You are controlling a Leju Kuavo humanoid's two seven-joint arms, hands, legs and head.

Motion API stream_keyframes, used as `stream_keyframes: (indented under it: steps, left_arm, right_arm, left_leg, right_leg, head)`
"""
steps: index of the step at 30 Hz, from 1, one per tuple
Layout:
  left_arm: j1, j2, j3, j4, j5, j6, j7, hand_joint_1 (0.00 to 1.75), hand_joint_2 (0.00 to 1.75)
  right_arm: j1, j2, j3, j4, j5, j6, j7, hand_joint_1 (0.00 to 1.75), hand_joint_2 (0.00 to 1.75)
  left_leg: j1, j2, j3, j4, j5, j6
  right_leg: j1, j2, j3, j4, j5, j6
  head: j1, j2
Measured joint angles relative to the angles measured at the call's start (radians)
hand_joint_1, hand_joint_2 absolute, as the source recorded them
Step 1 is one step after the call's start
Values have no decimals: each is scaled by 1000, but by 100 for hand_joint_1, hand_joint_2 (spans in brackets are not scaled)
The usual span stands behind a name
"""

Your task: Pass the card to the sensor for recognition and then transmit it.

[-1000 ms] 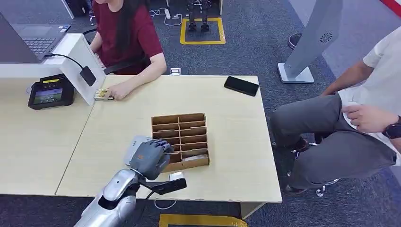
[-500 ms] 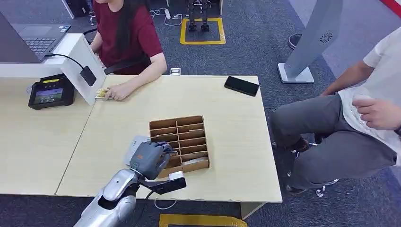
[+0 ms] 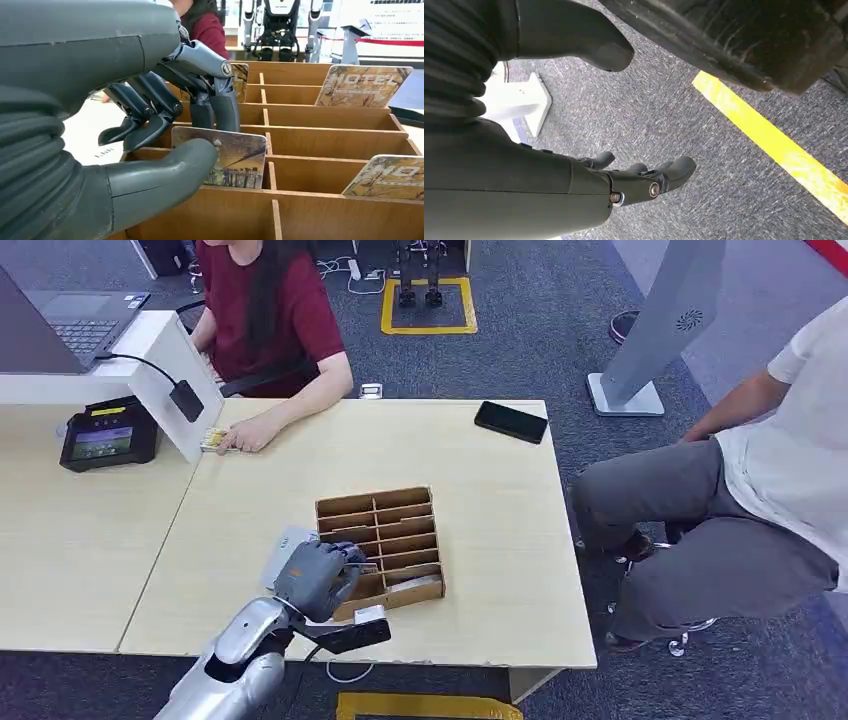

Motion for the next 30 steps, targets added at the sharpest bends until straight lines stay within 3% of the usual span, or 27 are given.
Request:
stream_keyframes:
  steps: [16, 19, 21, 24, 30]
  left_arm:
    - [0, 0, 0, 0, 2, 0, -1, 175, 175]
    - [-5, 13, 5, -19, 48, 1, -15, 175, 175]
    - [-27, 62, 18, -85, 121, -17, -20, 175, 175]
    - [-132, 171, 85, -217, 242, -107, -21, 175, 175]
    - [-362, 357, 234, -418, 333, -262, -17, 175, 175]
  right_arm:
    - [0, 0, 0, 0, 0, 0, 0, 0, 175]
    - [0, 0, -2, 0, 0, -2, -2, 0, 175]
    - [1, 0, -7, 0, -1, -8, -7, 0, 175]
    - [3, 0, -18, 0, -5, -13, -14, 0, 175]
    - [9, 0, -34, 0, -14, -12, -13, 0, 175]
  left_leg:
    - [0, 0, 0, 0, 0, 0]
    - [0, 0, 0, 0, 0, 0]
    - [2, 0, -2, 0, 2, -1]
    - [3, -1, -2, 0, 4, -4]
    - [5, 0, -2, 0, 5, -7]
  right_leg:
    - [0, 0, 0, 0, 0, 0]
    - [0, 0, 0, 0, 0, 0]
    - [1, 1, -2, 0, 1, -1]
    - [2, 0, -3, 1, 3, -4]
    - [4, 1, -4, 2, 3, -5]
  head:
    - [0, 0]
    - [0, 0]
    - [0, 0]
    - [0, 0]
    - [-1, 0]
